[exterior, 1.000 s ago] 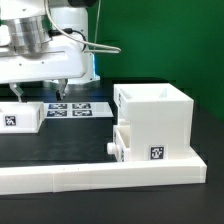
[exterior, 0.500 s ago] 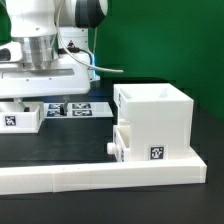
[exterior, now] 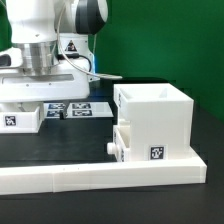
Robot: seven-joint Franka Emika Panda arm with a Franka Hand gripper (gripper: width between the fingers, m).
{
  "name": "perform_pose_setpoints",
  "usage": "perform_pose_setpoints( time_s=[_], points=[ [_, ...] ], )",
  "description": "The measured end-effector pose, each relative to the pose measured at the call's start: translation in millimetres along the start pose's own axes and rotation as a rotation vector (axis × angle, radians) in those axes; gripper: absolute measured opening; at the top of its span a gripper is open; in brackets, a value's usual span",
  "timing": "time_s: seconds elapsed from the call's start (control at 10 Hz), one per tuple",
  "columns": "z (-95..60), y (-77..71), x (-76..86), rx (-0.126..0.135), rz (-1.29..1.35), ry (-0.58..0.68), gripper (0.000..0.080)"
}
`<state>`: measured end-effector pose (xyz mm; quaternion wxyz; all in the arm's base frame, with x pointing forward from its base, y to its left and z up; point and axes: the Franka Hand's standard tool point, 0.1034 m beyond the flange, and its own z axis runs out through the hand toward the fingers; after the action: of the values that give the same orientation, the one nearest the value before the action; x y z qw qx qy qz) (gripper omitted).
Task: Assemble drawer
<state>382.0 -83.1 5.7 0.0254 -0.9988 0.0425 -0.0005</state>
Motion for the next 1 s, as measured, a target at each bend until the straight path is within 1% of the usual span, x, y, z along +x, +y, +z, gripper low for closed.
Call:
perform_pose_setpoints(
  time_s=[0.3,0.5,0.6,0.7,0.8,1.0],
  points=[
    [0.0,0.2,-0.1,-0.001,-0.009,0.002,0.0626],
    [0.0,0.2,-0.1,-0.001,-0.01,0.002,0.0255],
    [0.0,0.2,-0.1,-0.001,-0.01,0.002,0.0121],
    [0.0,0.2,-0.1,-0.001,-0.011,0.002,0.0121],
    [-0.3,0.3,0.4,-0.001,-0.011,0.004,0.0041],
    [-0.4,0.3,0.6,-0.001,-0.011,0.004,0.0041]
  ],
)
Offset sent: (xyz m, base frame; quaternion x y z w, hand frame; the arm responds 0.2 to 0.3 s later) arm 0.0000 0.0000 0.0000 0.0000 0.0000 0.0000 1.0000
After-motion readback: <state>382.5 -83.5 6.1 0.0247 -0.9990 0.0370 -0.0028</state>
